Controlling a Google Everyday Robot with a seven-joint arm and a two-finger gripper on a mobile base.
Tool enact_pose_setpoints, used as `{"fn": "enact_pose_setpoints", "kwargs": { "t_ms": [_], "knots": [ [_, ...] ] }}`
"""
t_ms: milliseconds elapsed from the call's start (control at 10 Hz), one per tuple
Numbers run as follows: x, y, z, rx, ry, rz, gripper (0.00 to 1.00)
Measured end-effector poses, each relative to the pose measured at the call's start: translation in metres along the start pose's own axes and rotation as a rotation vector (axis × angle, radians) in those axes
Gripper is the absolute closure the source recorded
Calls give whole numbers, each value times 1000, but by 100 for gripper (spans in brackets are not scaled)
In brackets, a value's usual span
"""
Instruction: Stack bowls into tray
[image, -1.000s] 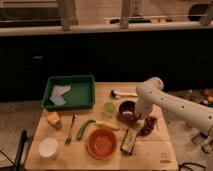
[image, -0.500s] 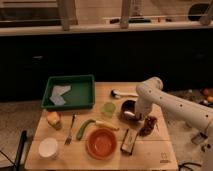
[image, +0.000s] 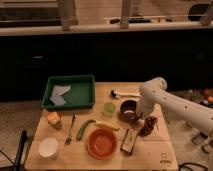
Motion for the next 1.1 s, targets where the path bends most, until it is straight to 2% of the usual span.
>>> {"fn": "enact_pose_setpoints", "kwargs": {
  "t_ms": [100, 400, 1100],
  "knots": [
    [1, -2, -7, 42, 10, 5, 100],
    [1, 6, -23, 103, 31, 13, 100],
    [-2, 11, -48, 207, 42, -8, 100]
  ]
}}
